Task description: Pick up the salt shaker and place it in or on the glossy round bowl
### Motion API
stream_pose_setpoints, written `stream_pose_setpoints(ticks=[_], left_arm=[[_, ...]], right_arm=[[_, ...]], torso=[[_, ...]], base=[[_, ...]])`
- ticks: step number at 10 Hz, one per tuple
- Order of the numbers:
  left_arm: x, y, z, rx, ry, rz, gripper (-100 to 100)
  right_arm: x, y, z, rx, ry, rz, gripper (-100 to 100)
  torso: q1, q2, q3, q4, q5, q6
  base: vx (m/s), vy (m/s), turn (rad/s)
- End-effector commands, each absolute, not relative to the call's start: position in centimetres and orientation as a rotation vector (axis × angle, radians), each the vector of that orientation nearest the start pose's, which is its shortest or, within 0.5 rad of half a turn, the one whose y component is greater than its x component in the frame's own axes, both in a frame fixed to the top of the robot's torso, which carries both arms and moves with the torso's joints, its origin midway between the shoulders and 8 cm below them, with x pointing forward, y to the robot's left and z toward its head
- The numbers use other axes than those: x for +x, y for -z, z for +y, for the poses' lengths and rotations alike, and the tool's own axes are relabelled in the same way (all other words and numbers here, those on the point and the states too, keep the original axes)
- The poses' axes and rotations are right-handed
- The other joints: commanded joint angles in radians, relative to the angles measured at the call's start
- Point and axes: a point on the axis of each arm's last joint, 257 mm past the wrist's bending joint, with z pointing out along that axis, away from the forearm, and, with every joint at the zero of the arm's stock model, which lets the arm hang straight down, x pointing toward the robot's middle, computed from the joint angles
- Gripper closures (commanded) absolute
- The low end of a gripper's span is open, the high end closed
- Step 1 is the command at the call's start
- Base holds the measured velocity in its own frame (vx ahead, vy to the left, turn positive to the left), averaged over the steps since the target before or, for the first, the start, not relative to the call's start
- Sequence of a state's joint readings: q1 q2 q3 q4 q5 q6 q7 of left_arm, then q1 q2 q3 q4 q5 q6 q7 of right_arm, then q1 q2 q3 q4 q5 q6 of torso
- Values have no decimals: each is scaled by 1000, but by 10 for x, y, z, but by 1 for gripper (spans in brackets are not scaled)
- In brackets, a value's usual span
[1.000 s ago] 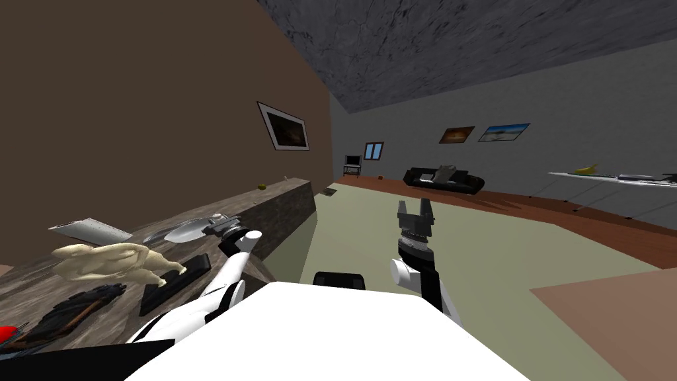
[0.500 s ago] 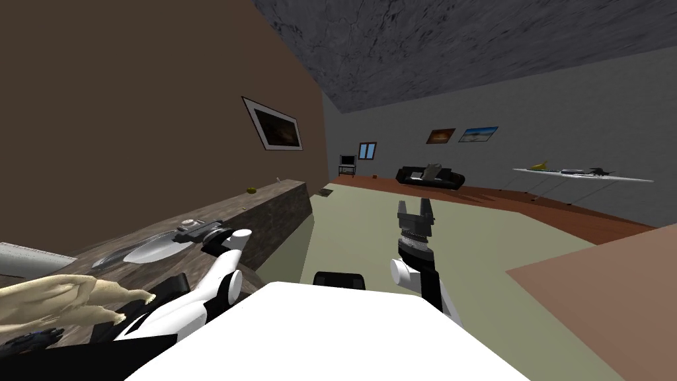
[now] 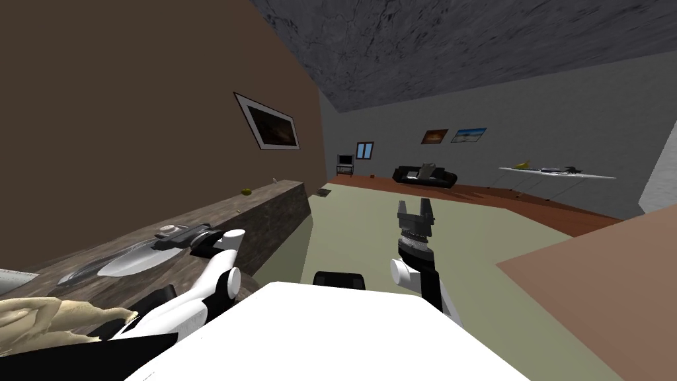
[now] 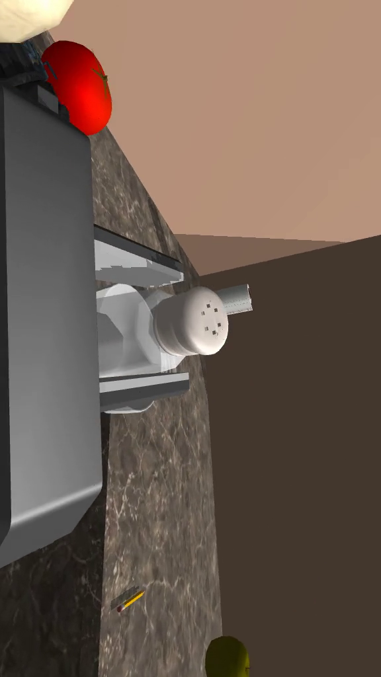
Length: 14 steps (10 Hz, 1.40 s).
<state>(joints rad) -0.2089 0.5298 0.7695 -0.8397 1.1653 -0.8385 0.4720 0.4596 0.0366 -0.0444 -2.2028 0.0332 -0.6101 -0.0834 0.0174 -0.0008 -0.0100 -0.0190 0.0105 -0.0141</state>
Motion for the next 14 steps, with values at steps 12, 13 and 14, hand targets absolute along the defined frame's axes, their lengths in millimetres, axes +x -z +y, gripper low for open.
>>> stream_pose_setpoints(ticks=[12, 13, 14], left_arm=[[130, 155, 860, -877, 1010, -1235, 100], [122, 159, 862, -867, 984, -1275, 100], [119, 152, 864, -842, 996, -1283, 100]], right_arm=[[340, -24, -288, 630, -1345, 531, 0], [340, -24, -288, 630, -1345, 531, 0], [340, -24, -288, 630, -1345, 531, 0]], torso=[[2, 0, 0, 0, 1, -1], [3, -1, -1, 0, 1, -1], [5, 0, 0, 0, 1, -1]], base=[[21, 90, -73], [16, 147, -68], [12, 119, -26]])
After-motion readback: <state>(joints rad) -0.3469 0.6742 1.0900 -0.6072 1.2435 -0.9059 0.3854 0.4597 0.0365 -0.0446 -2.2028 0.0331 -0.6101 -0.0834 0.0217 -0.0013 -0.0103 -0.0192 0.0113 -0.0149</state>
